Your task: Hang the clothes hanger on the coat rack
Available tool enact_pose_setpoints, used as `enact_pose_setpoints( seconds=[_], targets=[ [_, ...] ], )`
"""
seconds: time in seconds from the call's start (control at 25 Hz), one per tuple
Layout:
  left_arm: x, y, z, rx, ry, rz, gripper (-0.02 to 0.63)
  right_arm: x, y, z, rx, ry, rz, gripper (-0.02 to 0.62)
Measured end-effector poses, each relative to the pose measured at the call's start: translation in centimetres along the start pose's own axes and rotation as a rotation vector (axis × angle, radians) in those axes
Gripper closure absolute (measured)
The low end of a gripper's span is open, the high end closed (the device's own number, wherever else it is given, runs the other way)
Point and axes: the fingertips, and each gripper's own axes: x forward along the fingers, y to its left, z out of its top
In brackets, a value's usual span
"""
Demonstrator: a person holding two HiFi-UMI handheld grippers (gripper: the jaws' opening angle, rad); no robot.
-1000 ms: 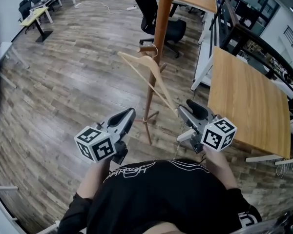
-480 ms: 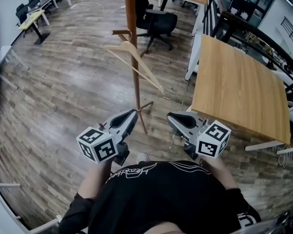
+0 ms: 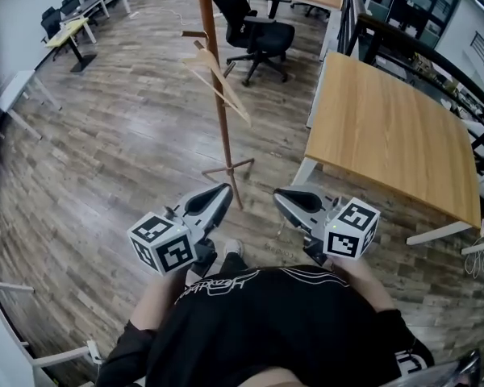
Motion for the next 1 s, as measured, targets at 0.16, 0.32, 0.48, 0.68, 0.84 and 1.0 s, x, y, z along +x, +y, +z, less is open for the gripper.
enact_pose_setpoints(
  seconds=[0.16, 0.32, 0.48, 0.68, 0.84, 1.0],
  targets=[
    [-1.5, -2.5, -0.7, 0.016, -0.015, 0.003, 0.598, -1.4, 2.1, -0.5, -0.021, 0.002, 0.013, 0.555],
    [-2.4, -4.4, -1.1, 0.031, -0.028, 0.001, 0.598, -2.3, 3.6, -0.7, -0.042, 0.006, 0.025, 0.555],
    [-2.8, -5.7, -1.7, 0.035, -0.038, 0.003, 0.598, -3.5, 4.5, -1.0, -0.058, 0.007, 0.031, 0.555],
    [-3.0, -6.4, -2.3, 0.034, -0.036, 0.005, 0.598, -4.1, 5.1, -1.2, -0.065, 0.005, 0.04, 0.555],
    [-3.1, -7.0, -2.4, 0.038, -0.039, 0.006, 0.598, -4.5, 5.6, -1.1, -0.074, 0.004, 0.045, 0.555],
    [-3.2, -7.9, -2.7, 0.043, -0.042, 0.007, 0.598, -5.4, 6.2, -1.3, -0.086, 0.001, 0.053, 0.555]
  ],
)
